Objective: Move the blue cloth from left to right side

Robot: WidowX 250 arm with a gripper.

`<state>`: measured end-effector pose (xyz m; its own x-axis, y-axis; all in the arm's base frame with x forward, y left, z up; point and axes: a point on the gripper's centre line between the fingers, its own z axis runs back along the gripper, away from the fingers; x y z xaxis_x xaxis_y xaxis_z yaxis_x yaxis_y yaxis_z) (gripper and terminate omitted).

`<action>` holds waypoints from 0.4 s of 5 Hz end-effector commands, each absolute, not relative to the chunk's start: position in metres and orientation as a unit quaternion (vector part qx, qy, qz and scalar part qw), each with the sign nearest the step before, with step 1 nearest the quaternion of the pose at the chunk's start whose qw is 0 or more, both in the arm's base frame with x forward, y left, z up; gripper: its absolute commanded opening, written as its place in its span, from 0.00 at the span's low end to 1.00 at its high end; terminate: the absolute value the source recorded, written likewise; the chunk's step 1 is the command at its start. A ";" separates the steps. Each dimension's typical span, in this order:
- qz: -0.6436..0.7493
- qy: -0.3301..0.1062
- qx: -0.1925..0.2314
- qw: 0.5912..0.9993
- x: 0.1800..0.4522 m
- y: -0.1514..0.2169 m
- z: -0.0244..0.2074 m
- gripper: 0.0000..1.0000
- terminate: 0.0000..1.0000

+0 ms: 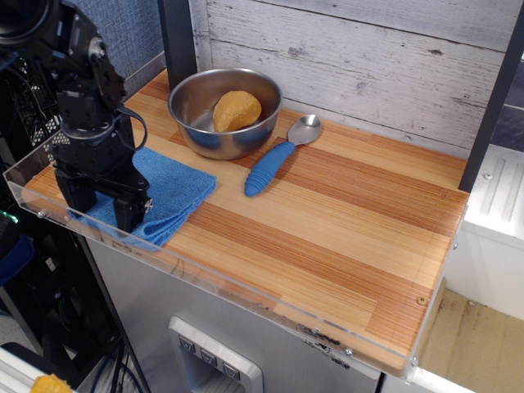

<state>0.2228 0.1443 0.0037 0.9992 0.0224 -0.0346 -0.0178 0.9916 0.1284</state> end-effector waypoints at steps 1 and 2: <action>-0.047 0.041 -0.015 0.998 0.232 0.083 0.015 1.00 0.00; -0.066 0.047 -0.043 0.996 0.241 0.047 0.026 1.00 0.00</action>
